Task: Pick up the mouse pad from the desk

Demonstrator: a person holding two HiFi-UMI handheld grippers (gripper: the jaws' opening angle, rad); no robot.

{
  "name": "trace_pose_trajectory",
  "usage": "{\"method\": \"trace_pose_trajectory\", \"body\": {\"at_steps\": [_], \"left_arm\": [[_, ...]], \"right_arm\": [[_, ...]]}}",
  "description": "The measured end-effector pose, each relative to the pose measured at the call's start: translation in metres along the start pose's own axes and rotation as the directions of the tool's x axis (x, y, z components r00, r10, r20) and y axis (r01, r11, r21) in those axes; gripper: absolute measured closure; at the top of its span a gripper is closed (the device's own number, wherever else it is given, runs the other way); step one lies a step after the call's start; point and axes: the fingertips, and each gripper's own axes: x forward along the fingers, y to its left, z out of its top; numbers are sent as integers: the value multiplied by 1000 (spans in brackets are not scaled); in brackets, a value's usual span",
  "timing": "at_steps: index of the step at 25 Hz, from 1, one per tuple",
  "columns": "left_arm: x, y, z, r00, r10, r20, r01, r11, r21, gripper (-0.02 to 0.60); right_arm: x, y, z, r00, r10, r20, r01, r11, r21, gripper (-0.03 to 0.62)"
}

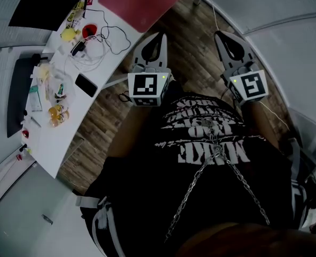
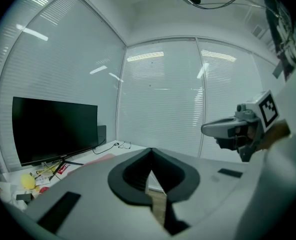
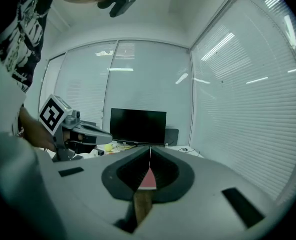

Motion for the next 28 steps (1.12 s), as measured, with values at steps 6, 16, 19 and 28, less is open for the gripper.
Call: {"method": "trace_pose_trajectory", "body": {"at_steps": [6, 16, 19, 28], "left_arm": [[12, 43, 11, 999, -7, 36, 8, 1000, -20, 572], [33, 75, 28, 996, -28, 82, 33, 997, -66, 574], [40, 78, 23, 997, -24, 68, 29, 997, -72, 573], [66, 93, 24, 992, 116, 50, -109, 985, -131, 574]], "right_arm": [[34, 0, 17, 1000, -10, 3, 10, 1000, -1, 592], [61, -9, 32, 1000, -29, 12, 29, 1000, -3, 592], [67, -18, 33, 1000, -22, 8, 22, 1000, 4, 592], [102, -61, 28, 998, 65, -6, -65, 998, 16, 592]]}}
